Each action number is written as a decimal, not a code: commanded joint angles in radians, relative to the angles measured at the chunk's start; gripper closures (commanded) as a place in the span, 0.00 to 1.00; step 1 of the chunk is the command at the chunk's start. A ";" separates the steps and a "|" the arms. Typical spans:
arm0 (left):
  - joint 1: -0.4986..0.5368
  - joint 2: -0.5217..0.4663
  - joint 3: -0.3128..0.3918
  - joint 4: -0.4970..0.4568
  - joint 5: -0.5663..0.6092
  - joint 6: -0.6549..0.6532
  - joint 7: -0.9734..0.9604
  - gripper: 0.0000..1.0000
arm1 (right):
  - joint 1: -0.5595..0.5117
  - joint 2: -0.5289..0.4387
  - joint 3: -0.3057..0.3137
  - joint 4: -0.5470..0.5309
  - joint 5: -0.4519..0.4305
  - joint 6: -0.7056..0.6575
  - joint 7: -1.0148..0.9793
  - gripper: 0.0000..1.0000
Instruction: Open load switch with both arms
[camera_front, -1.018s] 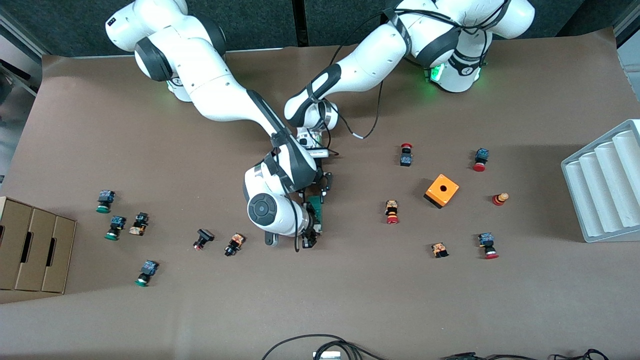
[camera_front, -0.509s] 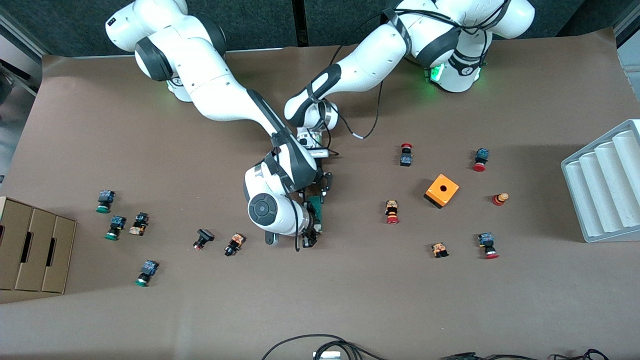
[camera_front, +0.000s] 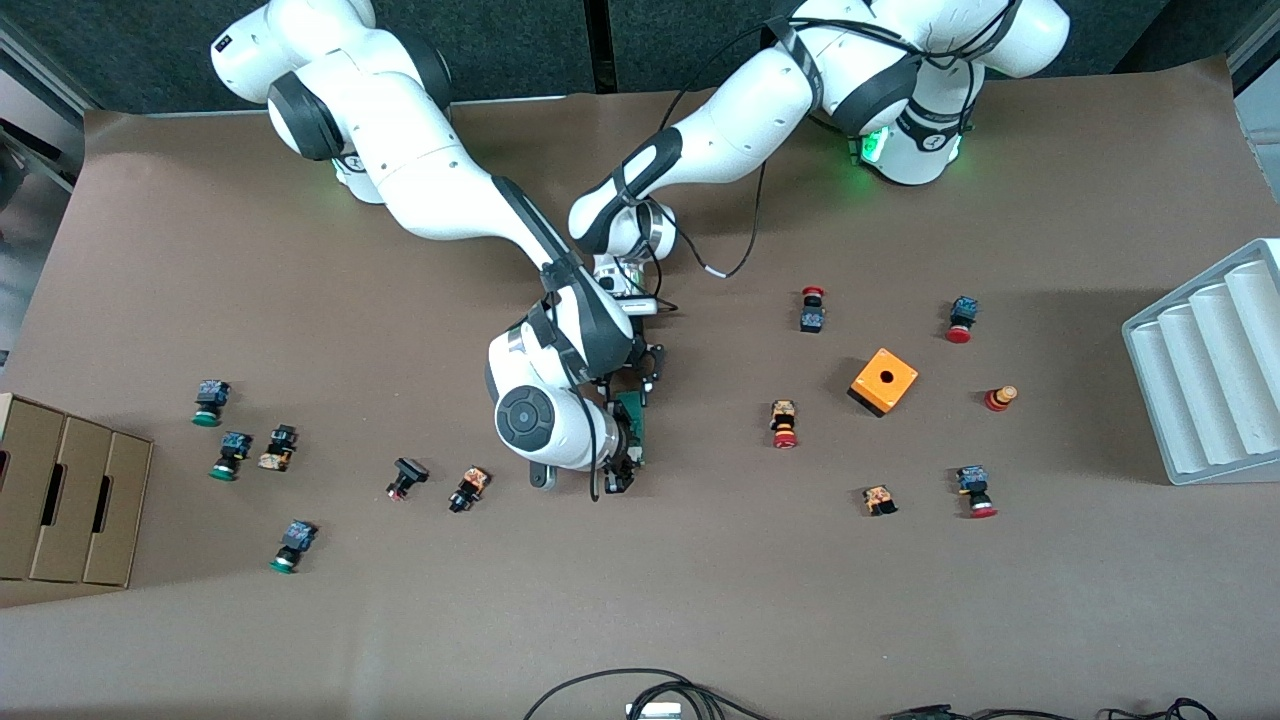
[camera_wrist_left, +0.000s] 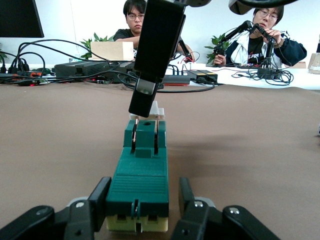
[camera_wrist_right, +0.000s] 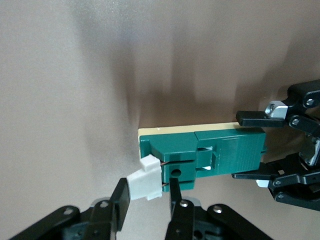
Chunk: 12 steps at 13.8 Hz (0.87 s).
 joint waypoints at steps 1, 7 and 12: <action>-0.018 0.021 0.000 0.029 0.002 -0.015 0.016 0.39 | 0.013 -0.047 -0.009 -0.047 0.031 -0.032 0.004 0.61; -0.018 0.020 0.000 0.031 0.002 -0.022 0.016 0.39 | 0.013 -0.062 -0.009 -0.053 0.028 -0.052 0.006 0.61; -0.020 0.020 0.000 0.031 0.001 -0.022 0.017 0.39 | 0.014 -0.074 -0.008 -0.065 0.028 -0.052 0.009 0.61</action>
